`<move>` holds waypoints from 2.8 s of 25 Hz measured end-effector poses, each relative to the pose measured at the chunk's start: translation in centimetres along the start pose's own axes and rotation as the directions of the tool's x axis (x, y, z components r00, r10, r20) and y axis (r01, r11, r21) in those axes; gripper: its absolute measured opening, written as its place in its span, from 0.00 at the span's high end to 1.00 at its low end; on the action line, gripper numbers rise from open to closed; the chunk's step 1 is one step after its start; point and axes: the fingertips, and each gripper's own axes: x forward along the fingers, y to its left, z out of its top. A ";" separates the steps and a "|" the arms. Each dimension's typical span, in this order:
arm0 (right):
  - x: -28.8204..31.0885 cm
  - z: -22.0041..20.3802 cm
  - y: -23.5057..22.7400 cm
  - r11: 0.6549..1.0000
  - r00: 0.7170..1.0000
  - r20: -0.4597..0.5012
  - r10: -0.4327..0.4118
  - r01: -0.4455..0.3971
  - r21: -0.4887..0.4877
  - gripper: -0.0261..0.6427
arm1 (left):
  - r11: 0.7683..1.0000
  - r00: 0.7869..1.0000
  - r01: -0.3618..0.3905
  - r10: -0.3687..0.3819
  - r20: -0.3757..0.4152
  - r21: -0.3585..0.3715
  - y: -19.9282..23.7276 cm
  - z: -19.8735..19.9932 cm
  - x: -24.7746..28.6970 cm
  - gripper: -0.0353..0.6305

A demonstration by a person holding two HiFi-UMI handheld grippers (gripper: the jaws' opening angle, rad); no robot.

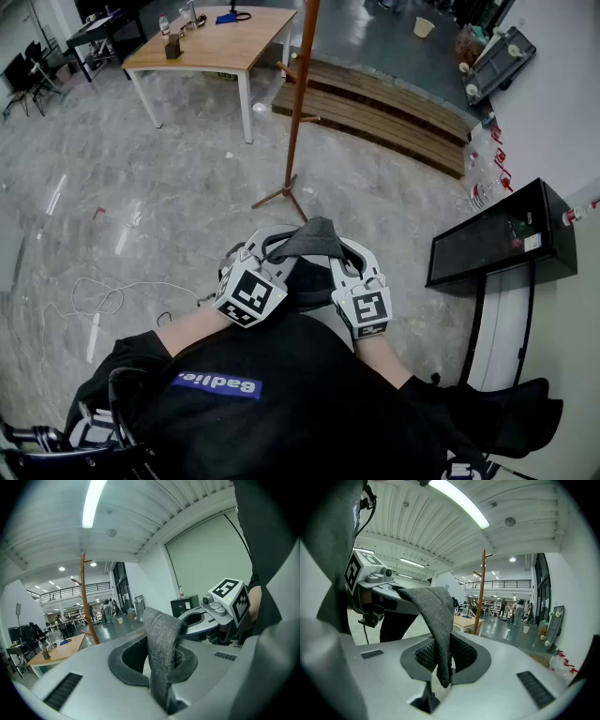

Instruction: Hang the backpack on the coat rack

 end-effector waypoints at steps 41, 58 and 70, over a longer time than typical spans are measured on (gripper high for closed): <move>20.6 -0.8 -13.5 0.995 0.991 -0.110 -0.081 0.086 0.043 0.90 | 0.991 0.991 0.130 -0.131 -0.021 -0.041 17.9 -4.8 16.2 0.90; 32.2 -2.2 -24.8 0.986 0.983 -0.096 0.156 -0.150 0.068 0.90 | 0.994 0.990 -0.050 0.036 -0.136 -0.099 27.1 -6.2 28.9 0.90; 38.4 -9.0 -31.6 0.908 0.886 -0.204 0.418 -0.414 0.059 0.90 | 0.928 0.921 -0.279 0.186 -0.342 -0.247 28.5 -11.8 37.9 0.90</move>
